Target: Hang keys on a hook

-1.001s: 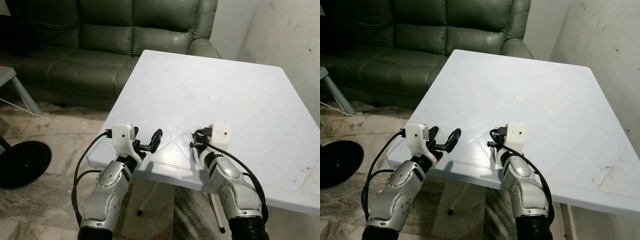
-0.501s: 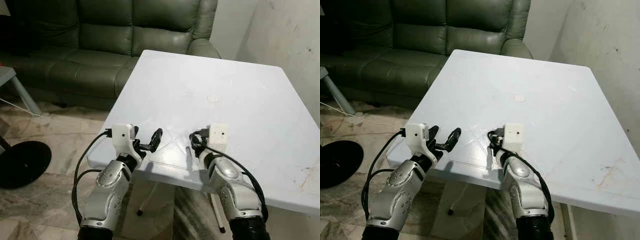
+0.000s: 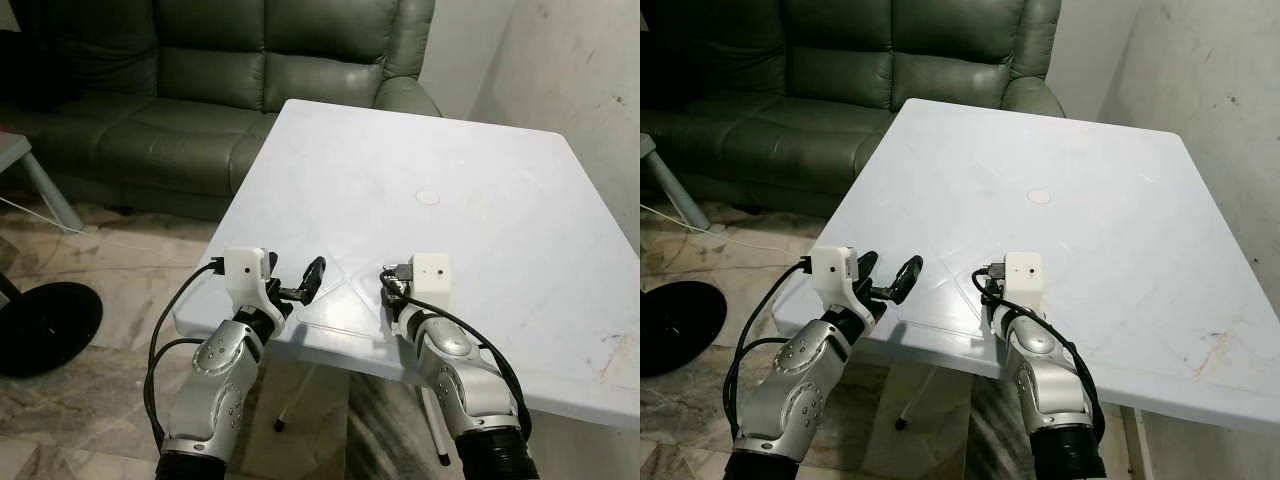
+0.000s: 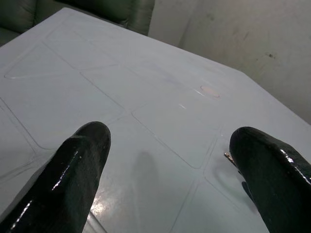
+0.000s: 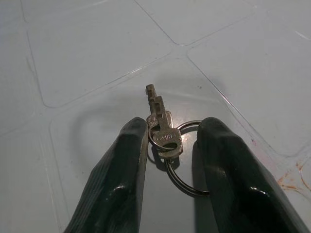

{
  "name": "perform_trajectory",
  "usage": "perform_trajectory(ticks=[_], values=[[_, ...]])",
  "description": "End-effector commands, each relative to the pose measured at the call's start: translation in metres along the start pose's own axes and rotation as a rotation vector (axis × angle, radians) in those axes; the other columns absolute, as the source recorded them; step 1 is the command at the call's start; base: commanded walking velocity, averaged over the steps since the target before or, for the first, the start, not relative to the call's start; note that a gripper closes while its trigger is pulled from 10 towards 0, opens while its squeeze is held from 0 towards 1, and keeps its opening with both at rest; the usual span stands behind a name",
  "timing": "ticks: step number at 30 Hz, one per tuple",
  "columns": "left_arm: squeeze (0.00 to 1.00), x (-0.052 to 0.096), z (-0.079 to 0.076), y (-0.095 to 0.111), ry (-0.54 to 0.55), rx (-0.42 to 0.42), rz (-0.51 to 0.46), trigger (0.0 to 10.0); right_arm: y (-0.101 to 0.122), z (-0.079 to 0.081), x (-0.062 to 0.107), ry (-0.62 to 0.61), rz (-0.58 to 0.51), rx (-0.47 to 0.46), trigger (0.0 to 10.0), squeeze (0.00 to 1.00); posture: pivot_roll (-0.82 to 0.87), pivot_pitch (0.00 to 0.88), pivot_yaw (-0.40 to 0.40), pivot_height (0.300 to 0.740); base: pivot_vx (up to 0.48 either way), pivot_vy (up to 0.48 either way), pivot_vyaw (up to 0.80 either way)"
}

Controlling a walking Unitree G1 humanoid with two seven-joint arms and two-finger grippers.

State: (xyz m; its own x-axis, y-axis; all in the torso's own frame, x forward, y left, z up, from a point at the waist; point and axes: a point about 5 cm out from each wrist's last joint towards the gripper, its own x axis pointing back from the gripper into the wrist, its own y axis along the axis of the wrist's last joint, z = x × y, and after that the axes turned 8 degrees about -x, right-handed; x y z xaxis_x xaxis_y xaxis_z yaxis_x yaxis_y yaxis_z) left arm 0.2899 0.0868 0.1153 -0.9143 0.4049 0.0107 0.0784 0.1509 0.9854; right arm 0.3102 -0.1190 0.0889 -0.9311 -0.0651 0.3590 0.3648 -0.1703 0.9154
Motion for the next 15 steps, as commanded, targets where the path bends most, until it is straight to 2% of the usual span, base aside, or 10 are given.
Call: perform_trajectory(ticks=[1, 10, 12, 13, 15], values=[[0.00, -0.003, -0.009, -0.002, -0.023, 0.026, 0.007, 10.0, -0.001, 0.001, -0.001, 0.001, 0.012, 0.010, 10.0, 0.00, -0.01, 0.028, -0.068, 0.740, 0.000, 0.000, 0.00], [0.00, -0.003, -0.009, -0.001, -0.029, 0.026, 0.006, 10.0, -0.005, -0.001, -0.001, -0.032, 0.008, 0.065, 10.0, 0.00, -0.01, 0.029, -0.065, 0.740, 0.000, 0.000, 0.00], [0.00, -0.003, -0.010, -0.001, -0.029, 0.025, 0.007, 10.0, -0.008, -0.003, -0.002, -0.061, 0.026, 0.116, 10.0, 0.00, -0.01, 0.028, -0.063, 0.740, 0.000, 0.000, 0.00], [0.00, -0.003, -0.010, -0.001, -0.031, 0.025, 0.008, 10.0, -0.010, -0.003, -0.001, -0.063, 0.036, 0.125, 9.5, 0.00, -0.01, 0.028, -0.063, 0.740, 0.000, 0.000, 0.00], [0.00, -0.003, -0.010, -0.001, -0.032, 0.026, 0.007, 10.0, -0.011, -0.003, -0.001, -0.063, 0.041, 0.121, 9.5, 0.00, -0.01, 0.028, -0.063, 0.740, 0.000, 0.000, 0.00]])
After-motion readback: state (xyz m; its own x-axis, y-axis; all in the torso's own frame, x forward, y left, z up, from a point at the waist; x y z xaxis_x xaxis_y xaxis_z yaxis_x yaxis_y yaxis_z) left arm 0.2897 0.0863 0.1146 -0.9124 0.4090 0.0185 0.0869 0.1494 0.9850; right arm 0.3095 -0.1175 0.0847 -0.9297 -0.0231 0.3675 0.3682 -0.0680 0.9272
